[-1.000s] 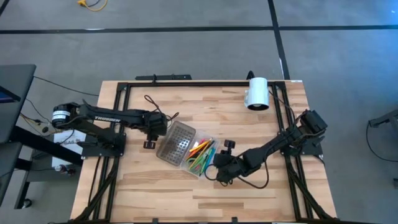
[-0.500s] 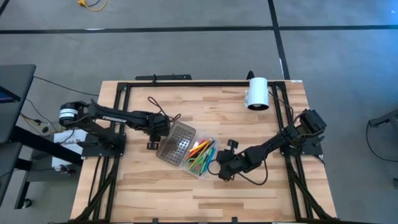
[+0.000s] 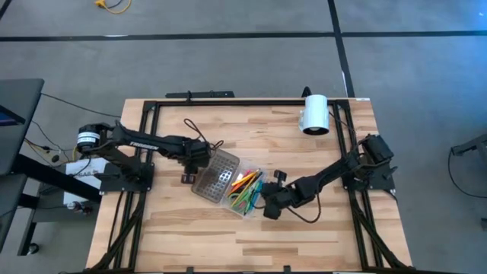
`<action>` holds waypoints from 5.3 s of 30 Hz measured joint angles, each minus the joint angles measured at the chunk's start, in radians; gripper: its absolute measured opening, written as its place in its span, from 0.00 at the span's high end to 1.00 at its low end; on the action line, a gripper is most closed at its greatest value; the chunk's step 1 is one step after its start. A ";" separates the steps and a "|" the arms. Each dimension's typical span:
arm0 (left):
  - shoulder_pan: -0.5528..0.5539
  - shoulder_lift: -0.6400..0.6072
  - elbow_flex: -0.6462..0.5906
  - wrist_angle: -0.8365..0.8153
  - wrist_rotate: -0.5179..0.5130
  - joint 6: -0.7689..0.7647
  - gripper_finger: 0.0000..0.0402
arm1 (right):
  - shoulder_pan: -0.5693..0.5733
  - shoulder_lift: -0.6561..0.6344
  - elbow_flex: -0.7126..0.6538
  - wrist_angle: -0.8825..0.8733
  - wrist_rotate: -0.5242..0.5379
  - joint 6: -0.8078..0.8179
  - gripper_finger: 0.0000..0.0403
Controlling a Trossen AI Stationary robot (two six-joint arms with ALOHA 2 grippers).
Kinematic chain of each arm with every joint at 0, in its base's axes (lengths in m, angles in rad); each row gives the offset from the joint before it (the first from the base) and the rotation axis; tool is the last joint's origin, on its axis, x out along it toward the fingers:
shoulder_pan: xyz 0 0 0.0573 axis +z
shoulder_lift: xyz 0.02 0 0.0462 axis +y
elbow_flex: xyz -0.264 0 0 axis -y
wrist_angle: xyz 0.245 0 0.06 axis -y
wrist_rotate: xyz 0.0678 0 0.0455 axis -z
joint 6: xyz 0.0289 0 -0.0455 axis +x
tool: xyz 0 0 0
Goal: Pick & place school supplies into a supply box
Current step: Close the transparent supply box, then return to home position
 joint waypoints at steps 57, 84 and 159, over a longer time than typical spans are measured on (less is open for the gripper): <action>-0.243 -0.144 0.017 0.073 0.003 -0.180 0.72 | -0.021 0.018 -0.003 -0.122 0.081 -0.029 0.84; -0.270 -0.218 0.024 0.278 -0.020 -0.091 0.72 | -0.021 0.019 -0.004 -0.114 0.081 -0.029 0.84; -0.387 -0.264 0.152 0.609 -0.300 0.166 0.72 | 0.335 -0.313 -0.003 -0.155 0.936 -0.297 0.84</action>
